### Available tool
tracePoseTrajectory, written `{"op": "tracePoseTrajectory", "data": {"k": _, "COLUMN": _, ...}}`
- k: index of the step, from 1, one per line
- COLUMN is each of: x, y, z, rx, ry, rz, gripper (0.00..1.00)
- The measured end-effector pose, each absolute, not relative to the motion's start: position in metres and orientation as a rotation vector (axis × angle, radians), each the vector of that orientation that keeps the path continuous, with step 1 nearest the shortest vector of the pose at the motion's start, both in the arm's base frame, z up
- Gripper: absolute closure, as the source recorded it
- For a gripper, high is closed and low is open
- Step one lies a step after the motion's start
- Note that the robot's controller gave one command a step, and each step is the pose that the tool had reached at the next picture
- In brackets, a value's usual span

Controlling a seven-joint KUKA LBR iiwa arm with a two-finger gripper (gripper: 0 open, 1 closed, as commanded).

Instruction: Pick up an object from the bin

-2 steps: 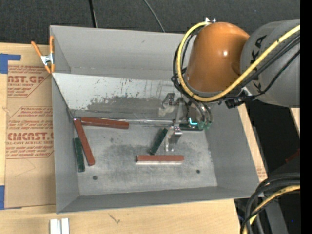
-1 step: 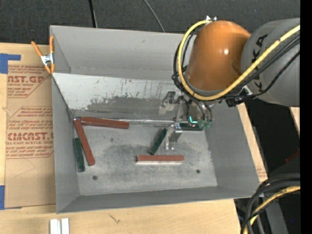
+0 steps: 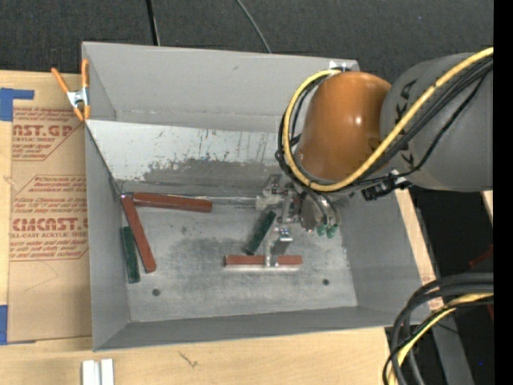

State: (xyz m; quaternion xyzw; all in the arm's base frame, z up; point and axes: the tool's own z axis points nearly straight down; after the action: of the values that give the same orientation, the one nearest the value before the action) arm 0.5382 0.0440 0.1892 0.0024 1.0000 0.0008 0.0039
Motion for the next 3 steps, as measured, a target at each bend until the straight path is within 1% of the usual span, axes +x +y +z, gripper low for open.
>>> {"op": "tracePoseTrajectory", "data": {"k": 1, "x": 0.546, "y": 0.049, "z": 0.122, "rx": -0.089, "ry": 3.134, "rz": 0.0, "gripper": 0.0}}
{"op": "tracePoseTrajectory", "data": {"k": 2, "x": 0.544, "y": 0.043, "z": 0.077, "rx": -0.022, "ry": 3.124, "rz": 0.006, "gripper": 1.0}}
{"op": "tracePoseTrajectory", "data": {"k": 3, "x": 0.544, "y": 0.043, "z": 0.077, "rx": -0.022, "ry": 3.124, "rz": 0.006, "gripper": 1.0}}
